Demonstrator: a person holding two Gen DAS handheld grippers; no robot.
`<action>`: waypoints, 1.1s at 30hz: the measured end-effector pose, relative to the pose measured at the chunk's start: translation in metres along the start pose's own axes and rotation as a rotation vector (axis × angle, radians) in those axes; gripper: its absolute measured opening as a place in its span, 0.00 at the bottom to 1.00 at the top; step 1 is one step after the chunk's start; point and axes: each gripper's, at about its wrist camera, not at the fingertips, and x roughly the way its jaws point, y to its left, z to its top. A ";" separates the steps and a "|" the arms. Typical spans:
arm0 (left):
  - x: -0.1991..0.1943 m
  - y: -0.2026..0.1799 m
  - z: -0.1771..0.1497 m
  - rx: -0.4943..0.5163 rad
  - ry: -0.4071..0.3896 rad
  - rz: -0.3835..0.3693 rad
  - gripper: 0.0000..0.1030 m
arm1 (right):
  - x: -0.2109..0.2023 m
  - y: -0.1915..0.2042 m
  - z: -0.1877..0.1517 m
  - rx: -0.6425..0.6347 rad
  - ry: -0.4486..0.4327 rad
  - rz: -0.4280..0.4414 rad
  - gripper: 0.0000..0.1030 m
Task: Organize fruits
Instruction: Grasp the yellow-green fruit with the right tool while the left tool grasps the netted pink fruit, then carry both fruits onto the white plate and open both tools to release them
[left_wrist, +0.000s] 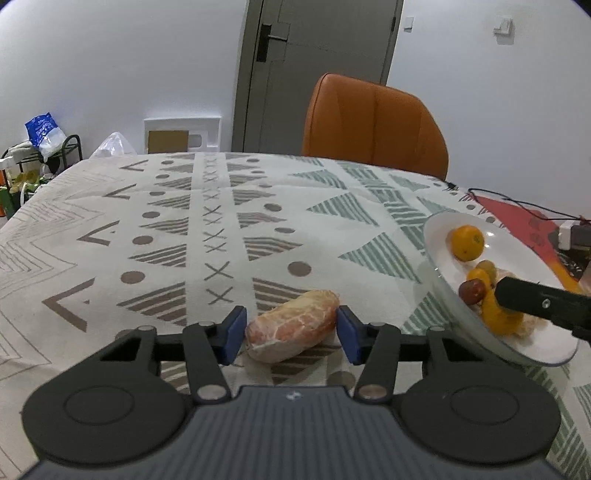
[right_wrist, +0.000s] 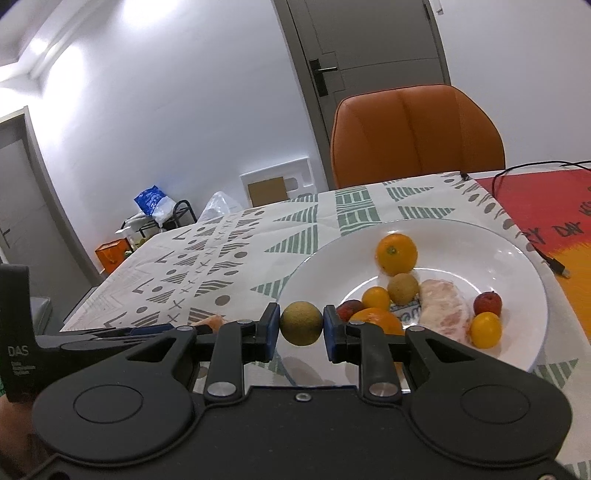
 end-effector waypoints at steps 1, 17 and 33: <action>-0.002 -0.002 0.001 0.002 -0.008 -0.001 0.50 | 0.000 -0.002 0.000 0.003 -0.002 -0.003 0.23; -0.020 -0.037 0.023 0.065 -0.092 -0.043 0.50 | -0.013 -0.036 0.006 0.048 -0.056 -0.080 0.23; -0.009 -0.067 0.036 0.106 -0.105 -0.096 0.50 | -0.009 -0.057 0.015 0.042 -0.071 -0.094 0.35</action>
